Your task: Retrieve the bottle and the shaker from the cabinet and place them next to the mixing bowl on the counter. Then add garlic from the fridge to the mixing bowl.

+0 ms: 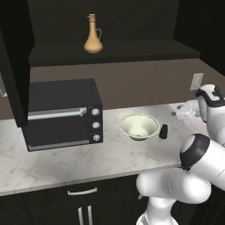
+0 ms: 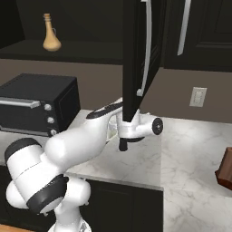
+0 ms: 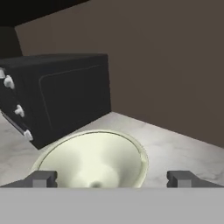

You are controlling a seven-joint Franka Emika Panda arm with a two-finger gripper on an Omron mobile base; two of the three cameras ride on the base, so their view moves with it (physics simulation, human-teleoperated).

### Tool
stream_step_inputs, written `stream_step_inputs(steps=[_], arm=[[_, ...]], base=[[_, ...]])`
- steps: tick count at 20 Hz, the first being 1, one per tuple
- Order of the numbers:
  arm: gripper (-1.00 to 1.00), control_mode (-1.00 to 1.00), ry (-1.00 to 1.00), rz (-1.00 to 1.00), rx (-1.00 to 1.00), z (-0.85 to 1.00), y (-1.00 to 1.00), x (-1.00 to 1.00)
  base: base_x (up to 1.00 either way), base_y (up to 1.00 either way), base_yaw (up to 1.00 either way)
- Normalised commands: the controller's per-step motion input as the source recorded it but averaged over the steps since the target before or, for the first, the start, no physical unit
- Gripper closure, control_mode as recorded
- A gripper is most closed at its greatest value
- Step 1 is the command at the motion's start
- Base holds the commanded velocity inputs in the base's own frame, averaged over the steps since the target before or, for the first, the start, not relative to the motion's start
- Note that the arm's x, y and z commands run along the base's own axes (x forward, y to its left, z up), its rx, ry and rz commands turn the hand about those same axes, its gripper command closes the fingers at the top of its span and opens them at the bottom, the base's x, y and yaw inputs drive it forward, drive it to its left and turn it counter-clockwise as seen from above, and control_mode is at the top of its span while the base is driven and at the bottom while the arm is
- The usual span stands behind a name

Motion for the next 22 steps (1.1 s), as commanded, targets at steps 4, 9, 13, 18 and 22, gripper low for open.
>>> stream_step_inputs(steps=[4,9,13,18,22], arm=[[-1.00,-1.00,0.17,-0.20,-0.02,0.18,0.36,0.00],[-1.00,-1.00,0.11,-0.27,-0.05,0.02,0.34,0.00],[-1.00,-1.00,0.06,-0.27,-0.06,0.26,0.32,0.00],[-1.00,-1.00,0.12,-0.21,-0.10,0.92,0.38,-0.11],[-1.00,-1.00,0.12,-0.09,-0.06,0.79,0.36,-0.40]], base=[[0.00,0.00,0.00],[0.00,0.00,0.00],[0.00,0.00,0.00],[0.00,0.00,0.00],[0.00,0.00,0.00]])
